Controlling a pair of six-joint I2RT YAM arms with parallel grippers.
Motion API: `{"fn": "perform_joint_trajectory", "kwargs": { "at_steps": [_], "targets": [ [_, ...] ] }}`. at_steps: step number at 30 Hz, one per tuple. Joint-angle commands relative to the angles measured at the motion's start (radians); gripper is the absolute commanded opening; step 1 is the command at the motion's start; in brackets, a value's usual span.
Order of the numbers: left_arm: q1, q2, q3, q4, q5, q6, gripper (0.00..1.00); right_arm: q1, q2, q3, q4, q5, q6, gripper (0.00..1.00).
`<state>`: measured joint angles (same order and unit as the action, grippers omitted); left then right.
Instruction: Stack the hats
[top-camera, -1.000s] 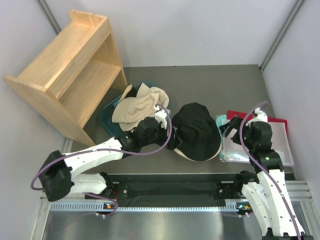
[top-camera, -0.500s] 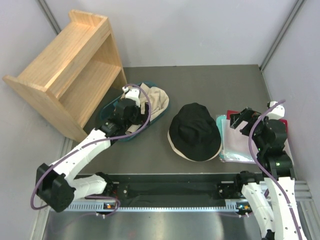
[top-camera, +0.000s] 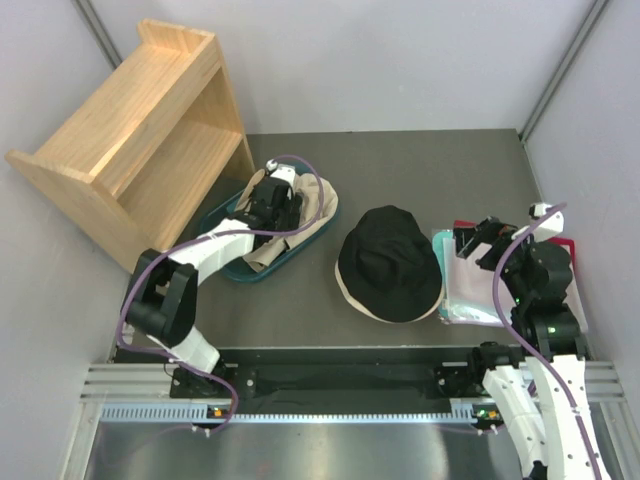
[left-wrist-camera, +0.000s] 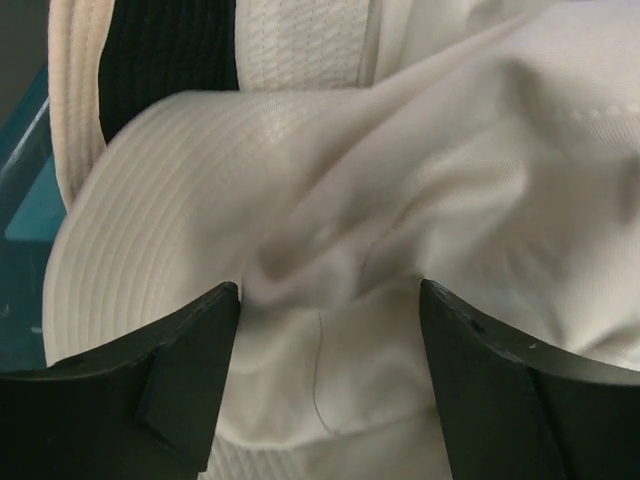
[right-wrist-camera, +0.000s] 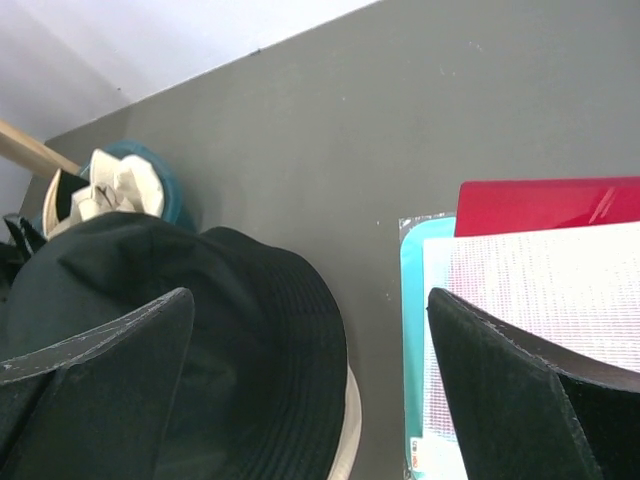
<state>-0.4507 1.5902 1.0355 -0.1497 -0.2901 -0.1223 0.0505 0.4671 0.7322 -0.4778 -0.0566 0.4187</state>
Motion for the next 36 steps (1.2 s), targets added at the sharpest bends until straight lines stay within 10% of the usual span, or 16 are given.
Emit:
{"fn": "perform_joint_trajectory", "kwargs": {
  "at_steps": [1,3,10,28,36],
  "targets": [
    [0.01,0.046,0.054,0.136,-0.032,0.059,0.75,0.005,0.013,-0.019,0.059,-0.026,-0.018,1.0],
    [0.01,0.054,0.052,0.142,-0.044,0.064,0.69,0.006,0.01,-0.025,0.058,-0.026,-0.018,1.0],
    [0.01,0.031,0.029,0.196,-0.069,0.078,0.01,0.006,0.004,-0.017,0.05,-0.019,-0.035,1.0],
    [0.01,-0.435,0.081,-0.005,0.201,-0.106,0.0,0.02,0.067,0.121,0.298,-0.369,-0.003,0.97],
    [0.01,-0.547,0.156,-0.05,0.452,-0.184,0.0,0.279,0.162,0.165,0.436,-0.301,0.028,0.95]
  ]
}}
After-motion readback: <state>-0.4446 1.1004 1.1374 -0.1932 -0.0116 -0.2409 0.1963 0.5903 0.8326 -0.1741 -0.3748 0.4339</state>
